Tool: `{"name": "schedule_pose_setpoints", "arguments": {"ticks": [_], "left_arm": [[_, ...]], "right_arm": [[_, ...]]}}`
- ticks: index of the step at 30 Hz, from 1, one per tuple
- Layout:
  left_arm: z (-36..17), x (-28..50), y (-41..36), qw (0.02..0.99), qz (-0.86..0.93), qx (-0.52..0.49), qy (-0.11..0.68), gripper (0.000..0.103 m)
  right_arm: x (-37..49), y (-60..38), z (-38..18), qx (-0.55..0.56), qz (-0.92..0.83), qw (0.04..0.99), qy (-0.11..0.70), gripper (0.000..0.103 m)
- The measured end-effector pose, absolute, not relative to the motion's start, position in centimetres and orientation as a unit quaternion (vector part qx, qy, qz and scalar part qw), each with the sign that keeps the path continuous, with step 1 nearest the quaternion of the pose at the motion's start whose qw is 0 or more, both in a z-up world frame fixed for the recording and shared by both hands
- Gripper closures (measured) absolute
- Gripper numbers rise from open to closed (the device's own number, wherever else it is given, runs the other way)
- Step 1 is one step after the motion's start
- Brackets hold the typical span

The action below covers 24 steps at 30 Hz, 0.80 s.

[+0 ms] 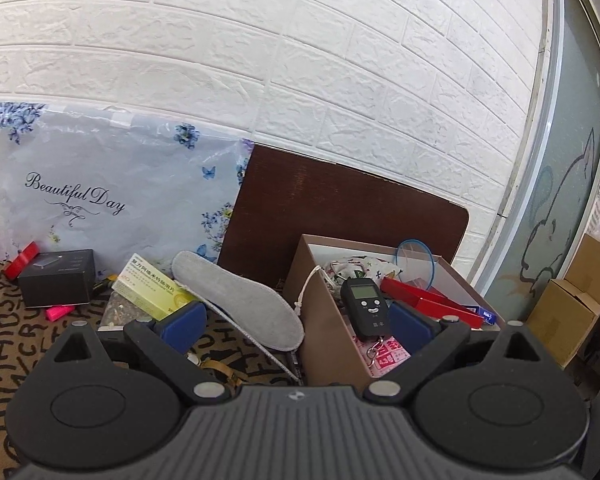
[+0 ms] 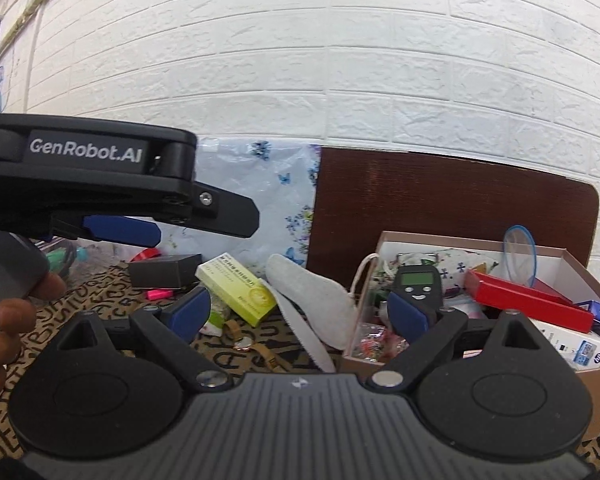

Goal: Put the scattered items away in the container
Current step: 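Move the left gripper back over the table to the herbal sachet bag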

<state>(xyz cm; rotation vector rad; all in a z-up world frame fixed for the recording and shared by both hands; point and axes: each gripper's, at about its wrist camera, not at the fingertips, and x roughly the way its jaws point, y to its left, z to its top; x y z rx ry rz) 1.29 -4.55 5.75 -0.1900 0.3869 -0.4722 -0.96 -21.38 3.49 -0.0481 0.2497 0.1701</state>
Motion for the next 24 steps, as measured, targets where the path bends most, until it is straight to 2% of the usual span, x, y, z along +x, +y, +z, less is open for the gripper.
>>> {"name": "schedule_pose_setpoints", "arguments": {"ticks": [24], "left_arm": [[1.5, 1.6, 1.0, 0.947, -0.166, -0.131, 0.241, 0.003]], "right_arm": [[-0.8, -15.3, 1.0, -0.070, 0.169, 0.967, 0.177, 0.010]]}}
